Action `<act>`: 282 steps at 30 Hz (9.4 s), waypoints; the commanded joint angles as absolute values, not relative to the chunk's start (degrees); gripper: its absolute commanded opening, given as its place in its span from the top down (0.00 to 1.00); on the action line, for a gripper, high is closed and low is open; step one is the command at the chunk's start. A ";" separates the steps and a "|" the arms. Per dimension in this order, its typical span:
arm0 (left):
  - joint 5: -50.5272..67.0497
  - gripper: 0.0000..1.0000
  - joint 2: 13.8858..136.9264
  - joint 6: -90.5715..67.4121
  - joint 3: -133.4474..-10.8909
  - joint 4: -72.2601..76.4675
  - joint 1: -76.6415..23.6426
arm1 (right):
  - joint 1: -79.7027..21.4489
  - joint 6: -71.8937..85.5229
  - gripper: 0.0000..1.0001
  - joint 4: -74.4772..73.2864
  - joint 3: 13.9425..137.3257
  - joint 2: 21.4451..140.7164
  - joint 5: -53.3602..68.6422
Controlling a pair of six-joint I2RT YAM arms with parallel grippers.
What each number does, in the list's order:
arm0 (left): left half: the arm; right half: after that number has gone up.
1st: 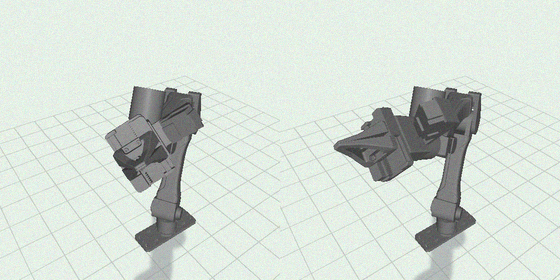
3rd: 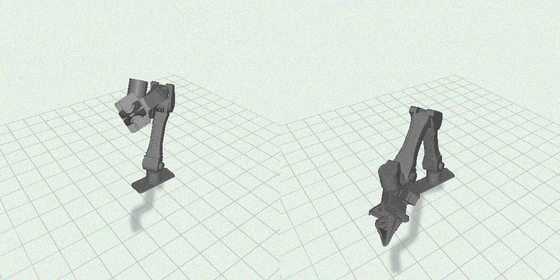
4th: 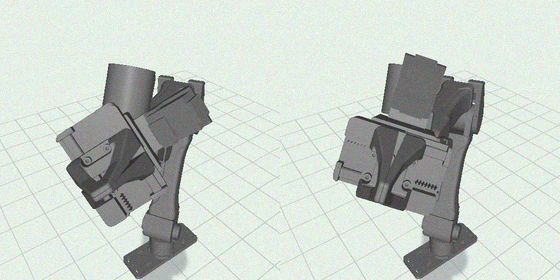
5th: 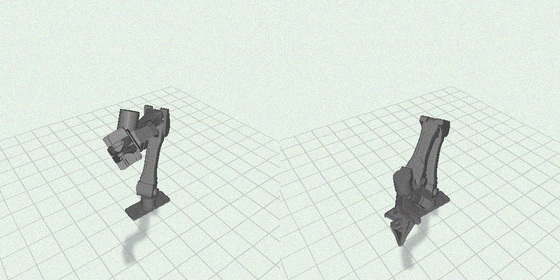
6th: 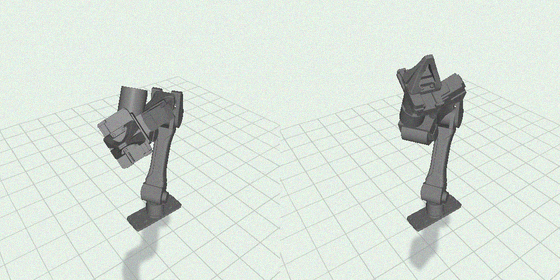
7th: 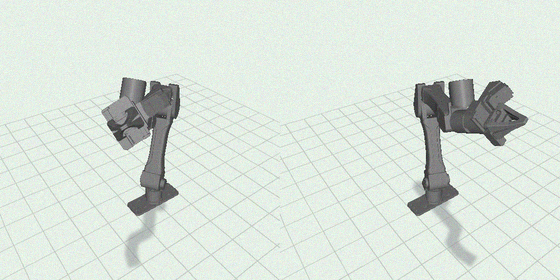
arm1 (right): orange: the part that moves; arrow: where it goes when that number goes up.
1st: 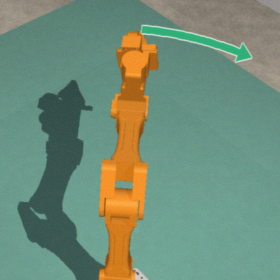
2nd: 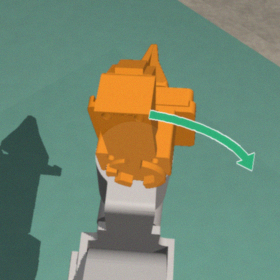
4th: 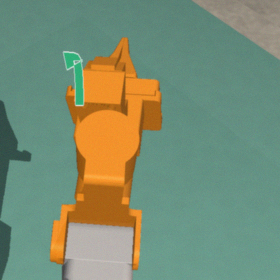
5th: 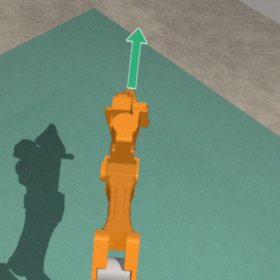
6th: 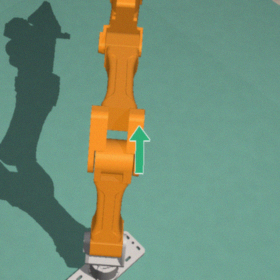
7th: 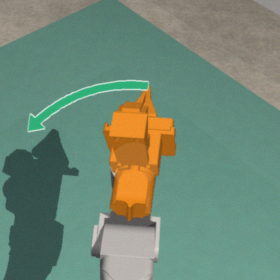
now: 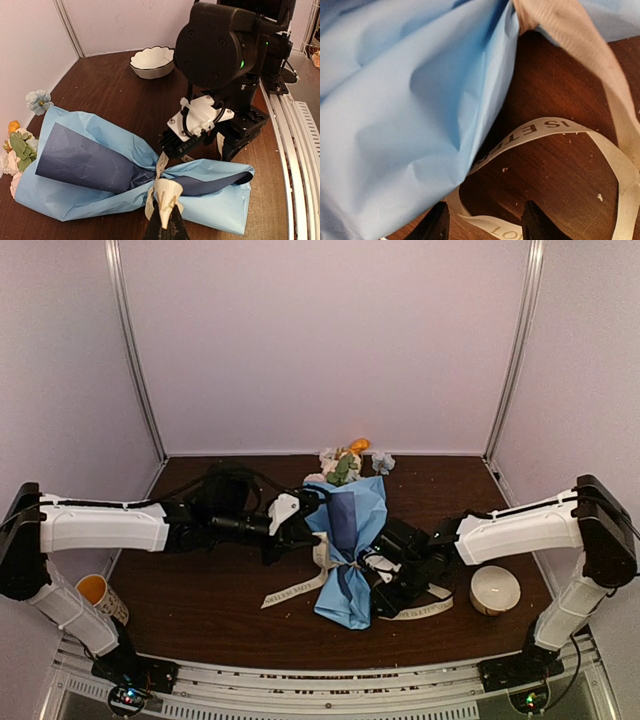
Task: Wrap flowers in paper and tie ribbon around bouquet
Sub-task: Pick up the right side of the half-tied ribbon from the center of the board, then cross the half-tied ribbon over the folded bouquet.
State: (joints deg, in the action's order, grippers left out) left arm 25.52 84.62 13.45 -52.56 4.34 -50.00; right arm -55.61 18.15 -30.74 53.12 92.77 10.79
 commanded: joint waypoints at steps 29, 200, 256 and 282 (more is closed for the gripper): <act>21.81 1.00 80.52 15.28 -46.45 12.87 -53.27 | -50.66 13.41 1.00 -26.64 98.05 87.84 19.79; 33.97 1.00 120.45 25.69 -113.83 -37.98 -70.60 | -40.69 8.56 1.00 -8.83 69.59 92.70 28.38; 28.34 0.75 99.02 -4.40 -62.30 16.22 -46.67 | -44.04 14.12 1.00 -0.12 63.77 89.02 33.75; 26.83 1.00 99.01 -4.73 -59.19 18.13 -46.67 | -47.17 13.86 0.52 7.62 44.78 84.97 25.30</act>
State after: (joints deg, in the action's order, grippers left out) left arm 26.98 99.02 -4.45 -59.81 16.05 -46.96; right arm -46.30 13.32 1.89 44.51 83.26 26.50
